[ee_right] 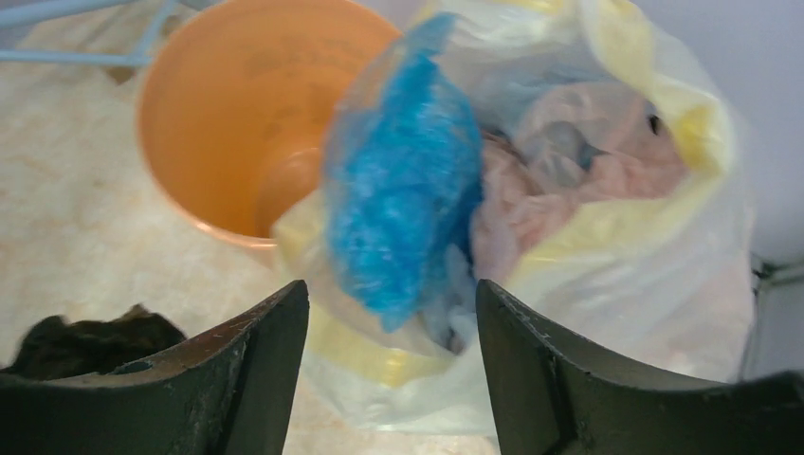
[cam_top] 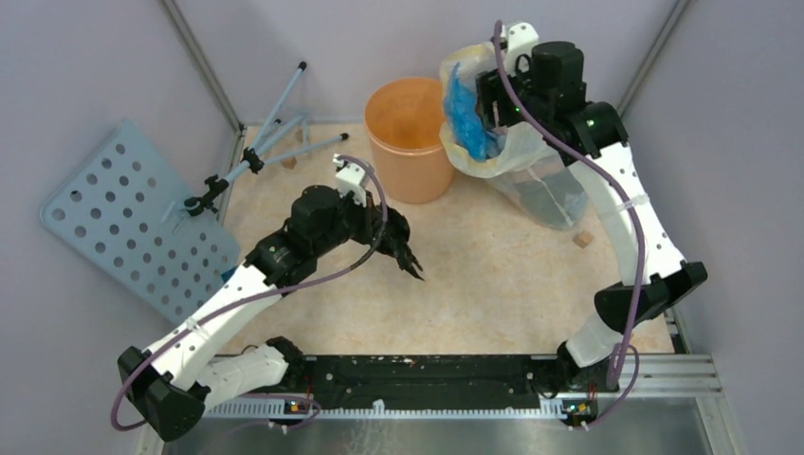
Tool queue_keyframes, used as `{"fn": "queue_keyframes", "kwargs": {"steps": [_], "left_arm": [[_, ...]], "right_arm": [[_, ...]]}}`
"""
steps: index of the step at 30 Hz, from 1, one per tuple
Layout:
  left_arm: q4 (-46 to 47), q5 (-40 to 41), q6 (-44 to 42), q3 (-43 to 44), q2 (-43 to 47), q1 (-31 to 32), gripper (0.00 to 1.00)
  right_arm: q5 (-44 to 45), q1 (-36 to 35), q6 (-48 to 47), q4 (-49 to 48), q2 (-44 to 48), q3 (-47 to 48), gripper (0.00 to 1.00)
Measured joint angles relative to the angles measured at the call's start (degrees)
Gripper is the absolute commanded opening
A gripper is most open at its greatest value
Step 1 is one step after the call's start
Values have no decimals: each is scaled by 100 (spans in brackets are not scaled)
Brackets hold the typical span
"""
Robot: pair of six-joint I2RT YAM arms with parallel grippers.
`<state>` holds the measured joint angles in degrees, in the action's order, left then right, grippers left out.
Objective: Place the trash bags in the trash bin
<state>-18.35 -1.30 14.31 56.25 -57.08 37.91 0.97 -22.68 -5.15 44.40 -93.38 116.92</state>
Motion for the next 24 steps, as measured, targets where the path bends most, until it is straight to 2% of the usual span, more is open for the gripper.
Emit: {"fn": "queue_keyframes", "kwargs": {"steps": [3, 4, 15, 24], "left_arm": [[37, -87, 61, -205, -46, 0, 0], [59, -103, 68, -245, -57, 0, 0], [308, -214, 151, -398, -267, 0, 0], [385, -210, 144, -505, -267, 0, 0]], "right_arm": [[-28, -494, -81, 68, 83, 7, 51], [-35, -614, -101, 96, 74, 9, 50], [319, -1432, 72, 374, -833, 11, 50], [1263, -1585, 181, 452, -1423, 221, 51]]}}
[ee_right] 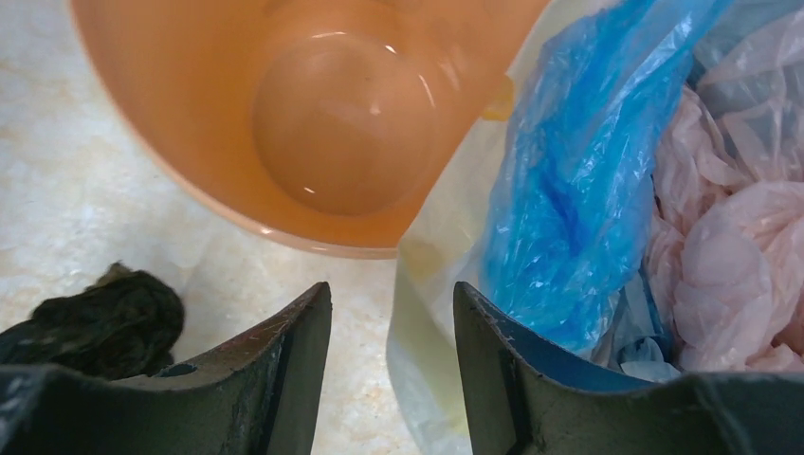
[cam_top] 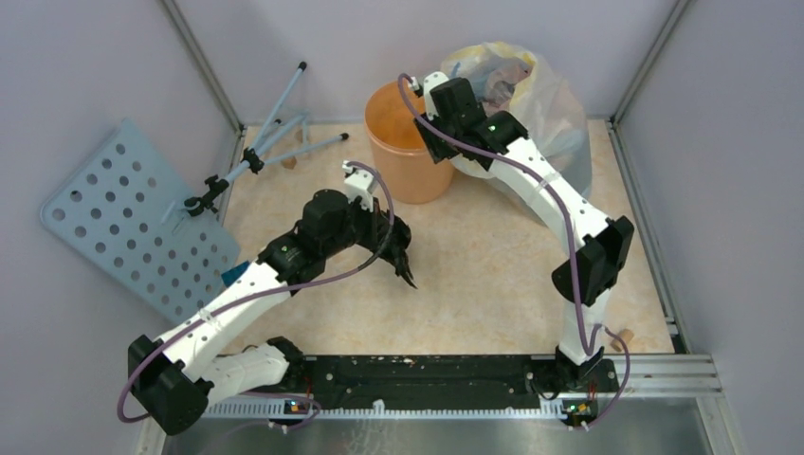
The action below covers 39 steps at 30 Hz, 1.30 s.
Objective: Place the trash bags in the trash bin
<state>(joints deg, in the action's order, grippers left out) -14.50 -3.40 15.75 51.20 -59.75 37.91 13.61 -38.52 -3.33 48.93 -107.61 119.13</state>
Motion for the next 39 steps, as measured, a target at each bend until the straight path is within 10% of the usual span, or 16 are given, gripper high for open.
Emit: {"fn": "queue_keyframes", "kwargs": {"steps": [4, 8, 11, 25, 39], "left_arm": [[52, 0, -2, 0, 0, 0, 0], [127, 0, 0, -4, 0, 0, 0], [153, 0, -2, -11, 0, 0, 0], [251, -4, -2, -9, -11, 0, 0], [409, -149, 94, 251, -457, 0, 0]], "right_arm": [[455, 2, -7, 11, -186, 59, 47], [688, 2, -59, 17, -249, 70, 9], [767, 2, -68, 11, -269, 138, 0], [879, 483, -179, -186, -192, 243, 0], [-162, 4013, 149, -323, -79, 1932, 0]]}}
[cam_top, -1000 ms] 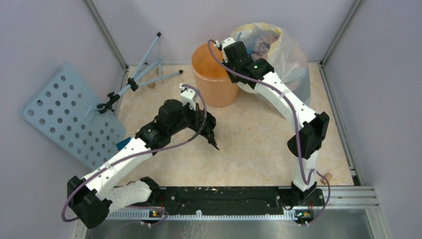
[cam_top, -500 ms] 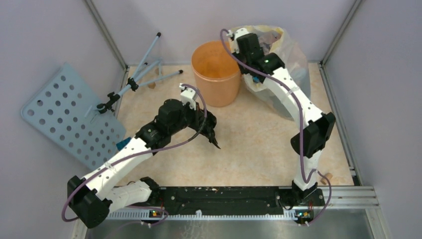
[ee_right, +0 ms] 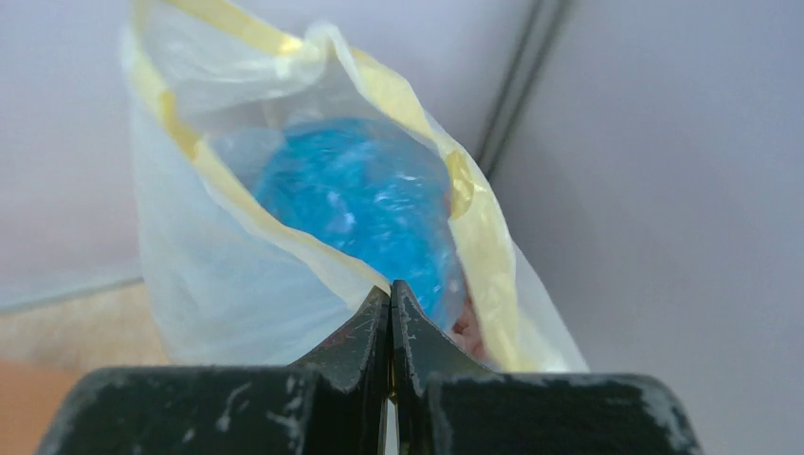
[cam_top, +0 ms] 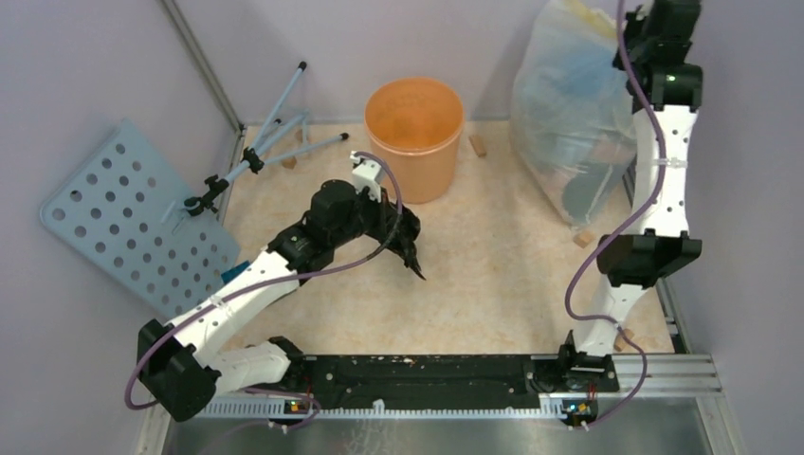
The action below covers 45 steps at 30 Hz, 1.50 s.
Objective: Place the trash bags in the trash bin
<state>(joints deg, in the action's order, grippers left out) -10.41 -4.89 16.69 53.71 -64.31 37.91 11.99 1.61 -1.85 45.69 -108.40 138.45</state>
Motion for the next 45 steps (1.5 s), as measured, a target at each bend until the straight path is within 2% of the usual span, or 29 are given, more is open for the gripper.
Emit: {"fn": "queue_keyframes", "kwargs": {"steps": [5, 6, 8, 9, 19, 27, 31, 36, 45], "left_arm": [[11, -48, 42, 168, -188, 0, 0], [15, -48, 44, 212, -243, 0, 0], [37, -48, 70, 247, -328, 0, 0], [59, -57, 92, 249, -376, 0, 0], [149, -435, 247, 254, -772, 0, 0], [186, -481, 291, 254, -715, 0, 0], [245, -540, 304, 197, -564, 0, 0], [343, -627, 310, 35, -358, 0, 0], [350, -647, 160, -240, -195, 0, 0]], "right_arm": [[-85, 1084, 579, -284, -96, 341, 2], [-7, 1274, 686, -306, -118, 332, 16], [214, 1550, 887, -319, -151, 317, 58], [317, 1650, 962, -365, -153, 254, 67], [17, 1532, 1123, -627, 72, -575, 77], [-229, 1196, 990, -723, 1399, -1576, 78], [-1054, 802, 1036, -1093, 2393, -2699, 77], [-2365, 372, 1469, -1836, 3362, -4647, 76], [-3233, -1058, 1849, -2402, 3832, -6957, 75]]}}
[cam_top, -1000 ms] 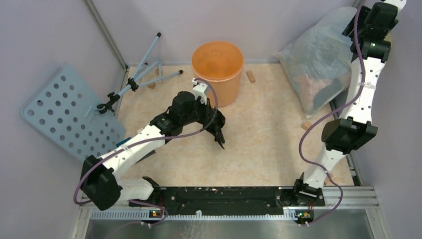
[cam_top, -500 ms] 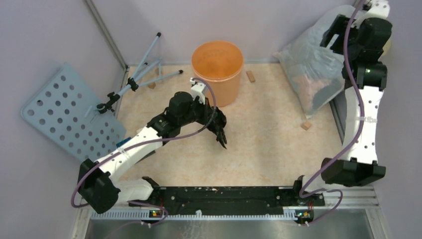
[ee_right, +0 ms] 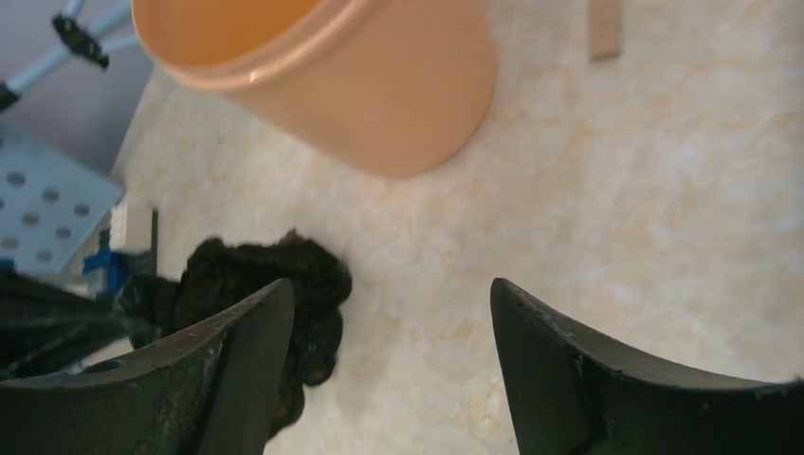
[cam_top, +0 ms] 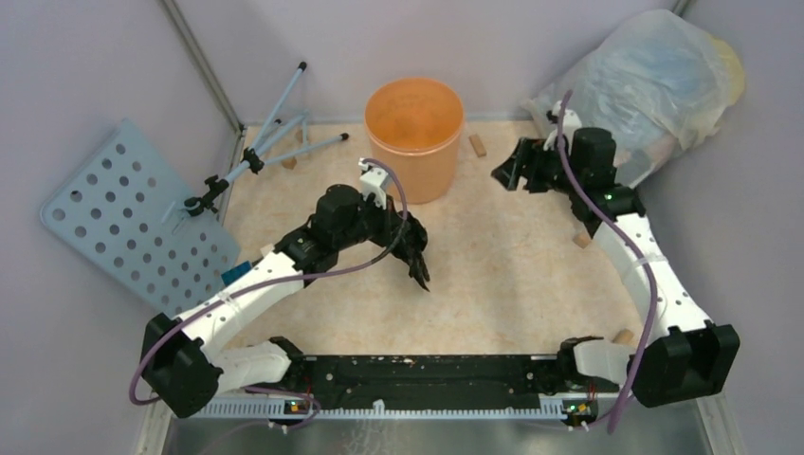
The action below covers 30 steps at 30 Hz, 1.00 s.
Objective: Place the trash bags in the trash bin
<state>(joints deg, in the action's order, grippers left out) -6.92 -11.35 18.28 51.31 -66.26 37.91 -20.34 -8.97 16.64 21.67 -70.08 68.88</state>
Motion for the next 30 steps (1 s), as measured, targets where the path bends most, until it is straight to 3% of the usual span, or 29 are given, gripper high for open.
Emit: {"fn": "queue_keyframes", "kwargs": {"steps": [10, 17, 24, 26, 28, 30], "left_arm": [[20, 44, -173, -271, 197, 0, 0], [142, -39, -168, -570, 267, 0, 0], [179, -48, -157, -601, 348, 0, 0], [184, -81, -142, -616, 404, 0, 0], [186, -109, -138, -625, 461, 0, 0], [186, -133, -131, -625, 505, 0, 0]], "right_arm": [[-599, -1386, -289, -337, 927, -2251, 75], [-592, -2570, -319, -988, 935, -2767, 73], [-234, -3423, -407, -1910, 262, -2791, 71], [-120, -3571, -407, -2240, 74, -2865, 76], [-48, -3641, -396, -2562, -81, -2944, 87], [-4, -3674, -365, -2815, -212, -2979, 90]]}}
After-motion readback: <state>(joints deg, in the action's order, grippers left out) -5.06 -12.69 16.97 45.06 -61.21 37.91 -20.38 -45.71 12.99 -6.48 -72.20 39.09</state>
